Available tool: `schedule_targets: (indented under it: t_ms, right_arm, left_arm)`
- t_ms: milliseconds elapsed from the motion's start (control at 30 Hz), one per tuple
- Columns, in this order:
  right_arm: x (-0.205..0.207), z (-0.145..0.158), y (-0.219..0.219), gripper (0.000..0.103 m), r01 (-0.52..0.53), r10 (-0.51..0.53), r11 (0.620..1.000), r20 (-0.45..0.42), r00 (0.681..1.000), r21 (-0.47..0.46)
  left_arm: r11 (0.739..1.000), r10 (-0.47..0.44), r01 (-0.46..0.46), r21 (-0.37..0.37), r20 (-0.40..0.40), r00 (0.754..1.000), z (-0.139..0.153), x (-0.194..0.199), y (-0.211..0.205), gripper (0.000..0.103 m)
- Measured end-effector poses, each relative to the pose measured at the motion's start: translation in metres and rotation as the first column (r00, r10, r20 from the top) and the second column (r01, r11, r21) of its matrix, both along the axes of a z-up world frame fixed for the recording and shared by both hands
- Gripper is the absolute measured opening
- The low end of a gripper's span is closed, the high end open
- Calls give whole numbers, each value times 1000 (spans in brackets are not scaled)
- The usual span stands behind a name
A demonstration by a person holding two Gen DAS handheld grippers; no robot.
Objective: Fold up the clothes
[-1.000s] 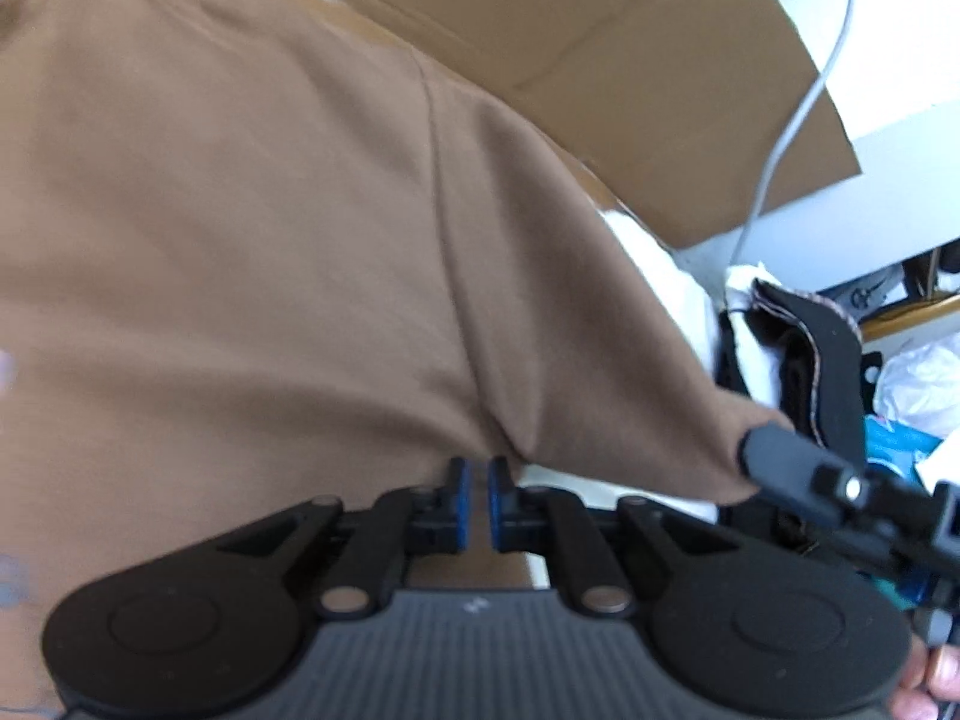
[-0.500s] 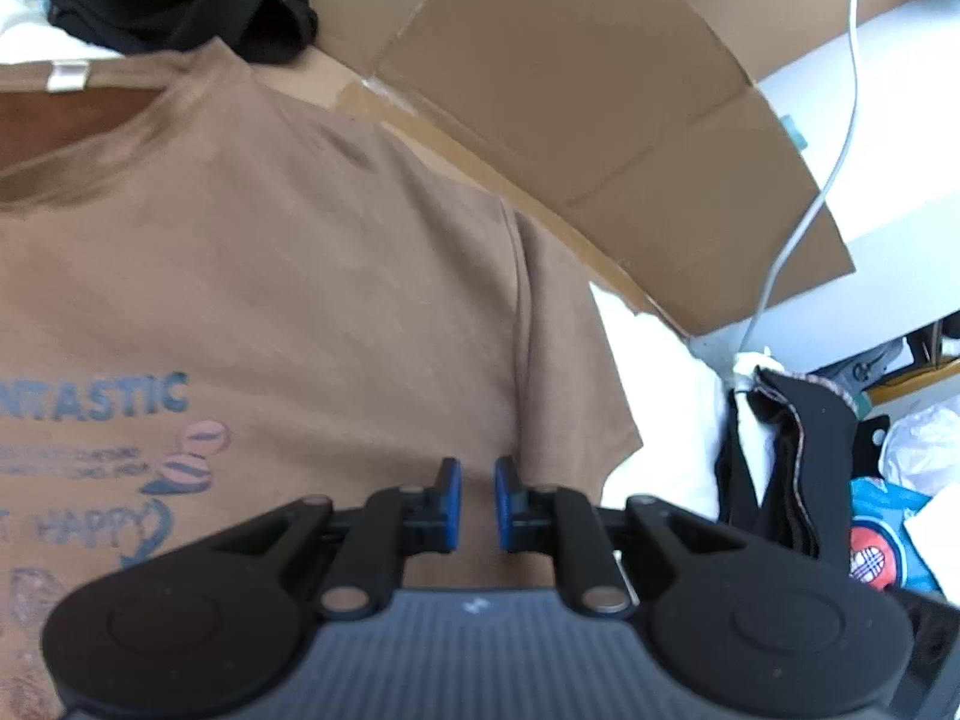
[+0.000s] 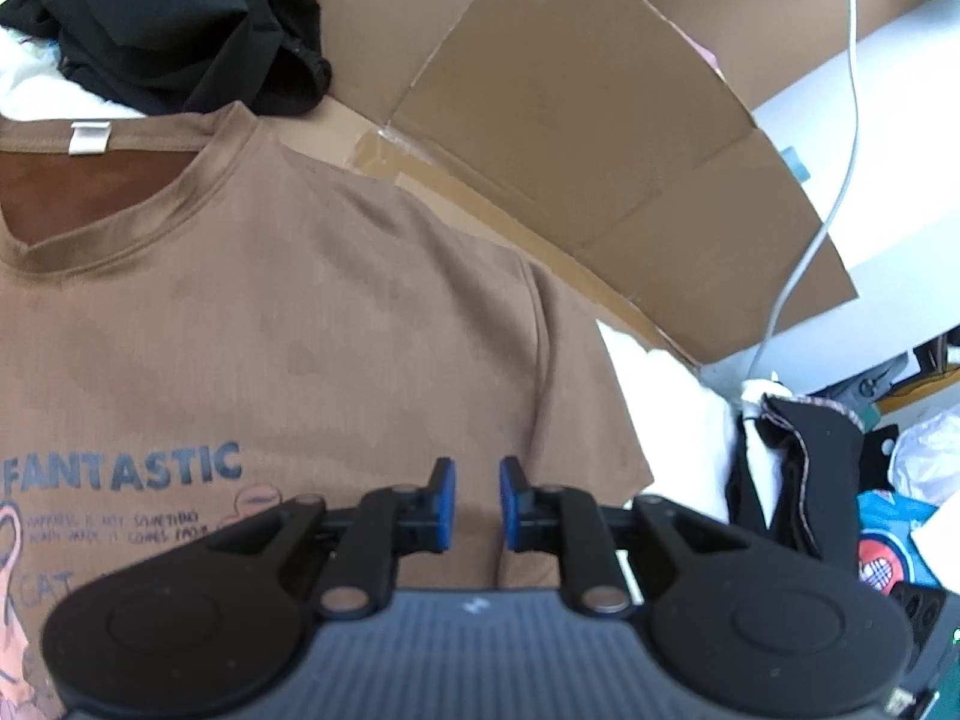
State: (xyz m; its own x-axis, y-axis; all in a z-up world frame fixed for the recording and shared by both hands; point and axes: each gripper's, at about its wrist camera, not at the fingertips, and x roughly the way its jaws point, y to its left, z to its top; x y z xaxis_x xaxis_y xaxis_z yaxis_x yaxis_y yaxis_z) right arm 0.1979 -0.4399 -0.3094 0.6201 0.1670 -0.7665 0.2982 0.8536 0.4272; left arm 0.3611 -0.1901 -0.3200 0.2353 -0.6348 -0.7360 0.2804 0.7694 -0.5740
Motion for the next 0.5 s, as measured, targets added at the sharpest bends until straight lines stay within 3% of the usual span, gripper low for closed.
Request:
schedule_targets:
  t_ms: [233, 400, 500]
  right_arm:
    - [29, -3, -26, 49, 9, -6, 996, 38, 999, -88]
    - [44, -14, -31, 49, 13, -8, 978, 27, 1000, -207]
    - [48, -25, -40, 49, 13, -9, 981, 18, 1000, -195]
  left_arm:
    - [999, 2, -2, 36, 3, 1000, 8, 14, 6, 18]
    - [998, 7, -7, 59, 4, 1000, 9, 26, 5, 19]
    - [997, 1, -1, 71, 3, 1000, 7, 32, 1, 19]
